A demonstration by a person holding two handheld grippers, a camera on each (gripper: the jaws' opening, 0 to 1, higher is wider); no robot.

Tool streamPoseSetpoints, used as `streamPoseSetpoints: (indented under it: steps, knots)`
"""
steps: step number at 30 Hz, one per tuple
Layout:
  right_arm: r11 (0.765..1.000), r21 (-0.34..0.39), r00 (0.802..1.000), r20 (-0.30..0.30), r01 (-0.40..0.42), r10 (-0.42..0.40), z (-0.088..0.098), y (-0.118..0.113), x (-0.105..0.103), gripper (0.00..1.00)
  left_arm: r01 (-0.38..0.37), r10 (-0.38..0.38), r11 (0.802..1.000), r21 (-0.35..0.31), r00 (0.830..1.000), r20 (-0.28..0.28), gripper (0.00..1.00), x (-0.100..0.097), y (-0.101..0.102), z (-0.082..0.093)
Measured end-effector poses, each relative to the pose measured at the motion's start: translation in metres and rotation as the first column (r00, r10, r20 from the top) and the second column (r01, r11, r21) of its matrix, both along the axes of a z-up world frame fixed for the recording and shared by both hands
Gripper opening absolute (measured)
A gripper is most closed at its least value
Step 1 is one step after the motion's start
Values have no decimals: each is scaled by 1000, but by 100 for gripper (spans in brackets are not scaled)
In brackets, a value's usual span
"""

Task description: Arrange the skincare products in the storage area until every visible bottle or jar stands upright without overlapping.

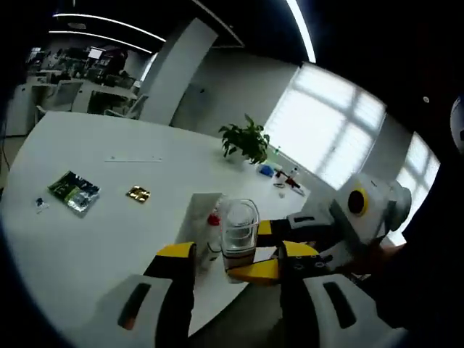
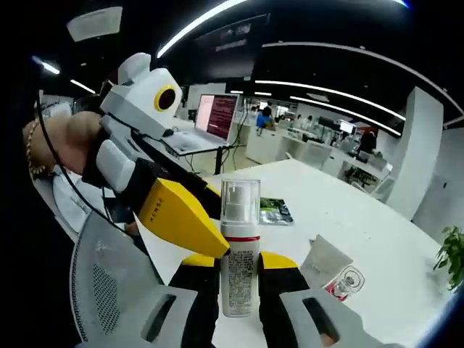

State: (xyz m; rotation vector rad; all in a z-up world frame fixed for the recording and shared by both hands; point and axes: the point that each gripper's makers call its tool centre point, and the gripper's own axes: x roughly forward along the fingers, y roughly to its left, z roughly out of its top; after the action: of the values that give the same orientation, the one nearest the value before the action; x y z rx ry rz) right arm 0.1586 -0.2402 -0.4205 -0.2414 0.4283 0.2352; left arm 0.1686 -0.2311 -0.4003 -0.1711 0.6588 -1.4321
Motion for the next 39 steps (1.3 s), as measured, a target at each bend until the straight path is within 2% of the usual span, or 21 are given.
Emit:
streamPoseSetpoints:
  steps: [1,6,10,12,14,18,20,21,23,24,26,27,28,29,30,32,35,36,39]
  knots:
    - [999,-38,1000,12,-2,2,0,-2,0,11,-3,3,1000,2,1000,1,40,-1,-1,0]
    - [993,-118,999,55,5,1,5,-3,3,11,-62,62,998,12,998,4,39,1,-6,-2]
    - [995,-103,996,83,-1,10,13,1,5,11,-104,104,995,-4,994,39,37,2,-11,3]
    - [994,-112,995,96,2,9,16,1,6,11,-109,110,994,-13,992,54,33,3,-11,5]
    - [993,-121,995,101,-5,18,19,1,7,11,-114,117,993,-42,989,89,25,5,-10,10]
    - [994,-105,992,124,-22,35,29,5,5,12,-76,82,994,-77,994,67,23,4,-8,14]
    - [994,-97,987,141,-60,73,32,9,4,12,-41,48,993,-111,997,62,22,5,-5,20]
    - [993,-87,986,139,-79,91,32,11,3,12,7,3,993,-120,997,78,22,1,-3,23]
    - [992,10,981,148,-128,126,39,20,1,14,80,-66,982,-169,994,86,21,-5,0,33]
    - [984,42,979,122,-172,166,36,23,-2,17,116,-102,979,-168,991,91,21,-8,3,35]
    - [971,114,974,108,-212,200,40,23,-5,24,182,-161,962,-203,980,117,21,-14,8,48]
    - [957,178,972,95,-229,215,42,24,-9,28,209,-184,953,-218,974,129,21,-16,9,53]
    - [951,207,972,95,-229,214,45,22,-10,31,258,-230,937,-236,963,142,21,-21,13,61]
    - [940,231,967,103,-252,234,48,23,-12,32,267,-238,934,-238,960,145,21,-22,13,62]
    - [922,276,962,110,-273,251,55,23,-15,32,297,-263,925,-237,951,165,21,-24,15,67]
    - [898,299,946,120,-323,301,62,25,-21,32,349,-304,907,-237,930,207,21,-30,16,74]
    - [873,302,924,123,-383,362,67,29,-28,31,425,-375,879,-216,896,238,21,-42,18,79]
    - [854,318,911,128,-412,392,70,35,-32,30,455,-399,865,-211,879,260,21,-47,17,81]
    - [830,334,894,121,-446,432,71,39,-37,28,514,-455,836,-193,845,280,21,-56,18,82]
